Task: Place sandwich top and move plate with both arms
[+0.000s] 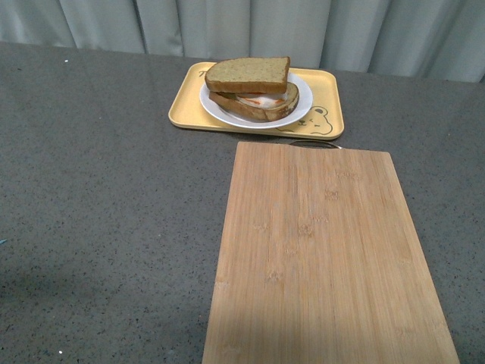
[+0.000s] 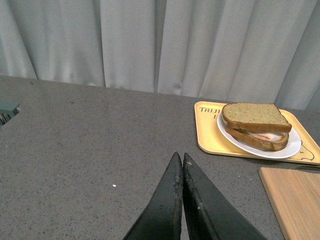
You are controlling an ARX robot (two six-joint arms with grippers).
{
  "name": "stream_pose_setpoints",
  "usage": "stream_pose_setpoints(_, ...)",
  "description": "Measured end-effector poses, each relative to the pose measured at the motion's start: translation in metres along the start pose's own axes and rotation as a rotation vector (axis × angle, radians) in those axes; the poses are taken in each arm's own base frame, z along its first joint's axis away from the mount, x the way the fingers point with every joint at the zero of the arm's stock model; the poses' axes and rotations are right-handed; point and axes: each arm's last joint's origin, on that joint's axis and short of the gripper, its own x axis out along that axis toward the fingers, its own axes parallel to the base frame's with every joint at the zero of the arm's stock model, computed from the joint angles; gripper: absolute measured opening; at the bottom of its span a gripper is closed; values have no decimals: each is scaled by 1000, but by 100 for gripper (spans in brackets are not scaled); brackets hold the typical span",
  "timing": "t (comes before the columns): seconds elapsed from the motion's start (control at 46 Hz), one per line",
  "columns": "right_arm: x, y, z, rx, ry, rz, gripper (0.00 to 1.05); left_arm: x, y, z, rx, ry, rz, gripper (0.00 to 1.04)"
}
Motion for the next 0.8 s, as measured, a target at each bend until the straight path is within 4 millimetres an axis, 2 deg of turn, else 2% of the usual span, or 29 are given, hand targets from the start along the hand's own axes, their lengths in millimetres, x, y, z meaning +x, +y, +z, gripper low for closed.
stream_pose_setpoints(0.283,0,0,0,0,0,0,95,-22,0,1,0,-6,-2,4)
stream_pose_setpoints(0.804,0,0,0,0,0,0,95,-41,0,9,0,-29,-2,4)
